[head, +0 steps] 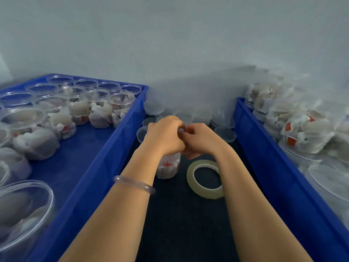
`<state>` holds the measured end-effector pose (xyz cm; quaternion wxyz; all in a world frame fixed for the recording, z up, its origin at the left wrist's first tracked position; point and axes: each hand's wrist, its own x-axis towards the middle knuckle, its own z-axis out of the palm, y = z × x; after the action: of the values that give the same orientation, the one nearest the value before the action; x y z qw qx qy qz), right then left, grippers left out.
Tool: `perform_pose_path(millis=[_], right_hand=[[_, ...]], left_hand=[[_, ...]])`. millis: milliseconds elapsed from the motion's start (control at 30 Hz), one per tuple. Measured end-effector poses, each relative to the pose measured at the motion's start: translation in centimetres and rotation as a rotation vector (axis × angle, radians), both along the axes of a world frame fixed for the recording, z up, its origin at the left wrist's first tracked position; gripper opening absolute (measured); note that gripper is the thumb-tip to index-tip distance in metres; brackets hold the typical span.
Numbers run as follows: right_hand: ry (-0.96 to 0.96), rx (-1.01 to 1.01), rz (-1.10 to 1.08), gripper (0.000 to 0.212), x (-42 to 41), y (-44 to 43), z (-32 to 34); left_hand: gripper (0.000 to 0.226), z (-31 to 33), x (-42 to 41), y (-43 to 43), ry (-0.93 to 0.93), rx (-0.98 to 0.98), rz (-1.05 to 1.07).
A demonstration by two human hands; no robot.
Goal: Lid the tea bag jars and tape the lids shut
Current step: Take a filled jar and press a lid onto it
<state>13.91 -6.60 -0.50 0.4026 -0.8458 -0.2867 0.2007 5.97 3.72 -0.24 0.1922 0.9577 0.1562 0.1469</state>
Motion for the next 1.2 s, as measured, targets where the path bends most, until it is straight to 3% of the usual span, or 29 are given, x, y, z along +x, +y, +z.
perform_pose_path(millis=[67, 100, 200, 267, 367, 433, 500, 533, 600, 667, 733, 800, 867, 900, 967, 1033, 1100, 1200], right_hand=[[0.228, 0.114, -0.011, 0.022, 1.9, 0.2, -1.2], [0.185, 0.066, -0.045, 0.022, 3.0, 0.9, -2.3], [-0.277, -0.397, 0.012, 0.058, 5.8, 3.2, -6.4], [-0.369, -0.497, 0.050, 0.065, 6.5, 4.4, -8.4], [-0.483, -0.414, -0.030, 0.050, 7.4, 5.0, -9.6], [-0.507, -0.327, -0.058, 0.024, 7.2, 4.9, -9.2], [-0.487, -0.227, -0.055, 0.017, 7.4, 4.6, -9.3], [-0.456, -0.179, -0.026, 0.022, 7.6, 4.4, -9.2], [-0.365, -0.172, 0.047, 0.078, 8.1, 4.5, -8.8], [-0.347, -0.289, 0.100, 0.102, 8.4, 5.7, -8.6], [-0.376, -0.374, 0.101, 0.095, 8.4, 7.1, -8.7], [-0.333, -0.243, -0.001, 0.059, 7.9, 7.6, -8.8], [-0.410, -0.159, -0.078, 0.023, 8.0, 7.5, -8.9], [-0.448, -0.196, -0.052, 0.028, 8.4, 7.3, -9.0], [-0.474, -0.334, 0.047, 0.068, 9.0, 6.9, -8.5], [-0.503, -0.406, 0.147, 0.091, 9.2, 7.4, -7.7], [-0.544, -0.436, 0.244, 0.090, 9.5, 8.6, -7.8], [-0.502, -0.369, 0.286, 0.069, 9.2, 10.3, -8.4]], left_hand=[[0.049, -1.6, -0.8, 0.1, -0.214, 0.064, 0.016], [0.047, -2.7, -1.2, 0.1, -0.368, 0.121, 0.024], [0.044, -5.9, -1.5, -0.3, -0.825, 0.137, 0.026], [0.065, -7.2, -1.1, -0.5, -0.930, -0.075, 0.045], [0.097, -8.2, -0.8, -1.2, -0.935, -0.462, 0.106], [0.102, -8.6, -0.7, -1.5, -0.932, -0.591, 0.124], [0.093, -9.2, -0.7, -1.5, -0.918, -0.684, 0.144], [0.082, -9.3, -0.8, -1.5, -0.907, -0.733, 0.158], [0.057, -9.6, -0.9, -1.5, -0.894, -0.797, 0.162], [0.047, -9.7, -1.0, -1.6, -0.906, -0.808, 0.180], [0.049, -9.6, -0.8, -1.6, -0.914, -0.791, 0.212], [0.047, -9.7, -0.7, -1.4, -0.909, -0.786, 0.225], [0.040, -9.6, -0.7, -1.1, -0.898, -0.791, 0.213], [0.037, -9.5, -0.7, -1.2, -0.891, -0.801, 0.208], [0.036, -9.4, -0.7, -1.3, -0.894, -0.812, 0.204], [0.034, -9.4, -0.7, -1.3, -0.908, -0.813, 0.208], [0.033, -9.5, -0.5, -1.2, -0.908, -0.829, 0.197], [0.032, -9.9, -0.4, -1.0, -0.933, -0.835, 0.179]])
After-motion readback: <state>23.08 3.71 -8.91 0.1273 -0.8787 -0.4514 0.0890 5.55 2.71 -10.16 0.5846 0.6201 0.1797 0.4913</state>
